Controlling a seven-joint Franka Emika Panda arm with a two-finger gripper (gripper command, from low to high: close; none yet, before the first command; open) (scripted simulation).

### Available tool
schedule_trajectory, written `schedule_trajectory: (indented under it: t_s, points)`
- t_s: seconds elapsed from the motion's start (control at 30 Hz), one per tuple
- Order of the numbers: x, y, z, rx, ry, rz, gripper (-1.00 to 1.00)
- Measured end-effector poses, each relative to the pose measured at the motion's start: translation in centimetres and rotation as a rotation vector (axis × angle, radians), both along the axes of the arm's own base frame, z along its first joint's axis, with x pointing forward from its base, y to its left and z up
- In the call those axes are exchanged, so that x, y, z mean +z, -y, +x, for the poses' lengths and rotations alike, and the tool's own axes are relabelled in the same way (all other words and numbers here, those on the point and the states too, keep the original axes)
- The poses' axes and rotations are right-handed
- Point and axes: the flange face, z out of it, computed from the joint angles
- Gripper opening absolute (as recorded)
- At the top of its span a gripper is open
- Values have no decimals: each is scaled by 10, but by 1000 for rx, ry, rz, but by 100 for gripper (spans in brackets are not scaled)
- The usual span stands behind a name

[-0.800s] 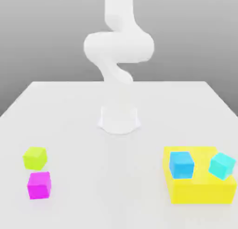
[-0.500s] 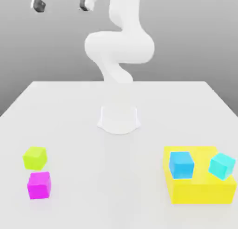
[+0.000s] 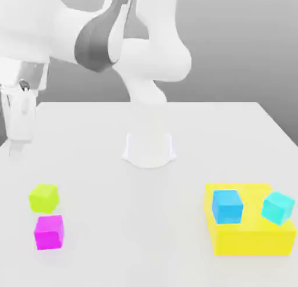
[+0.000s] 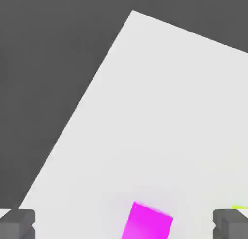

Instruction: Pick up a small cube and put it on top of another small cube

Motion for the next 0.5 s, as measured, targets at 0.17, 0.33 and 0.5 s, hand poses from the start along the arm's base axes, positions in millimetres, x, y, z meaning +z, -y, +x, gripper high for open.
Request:
schedule_trajectory:
  t_s: [0.17, 0.33, 0.5]
  points:
    - [-64, 24, -47, -230, -42, 99, 0]
    - [-118, 35, -101, -471, -68, 204, 0]
    - [-153, 32, -101, -495, -66, 222, 0]
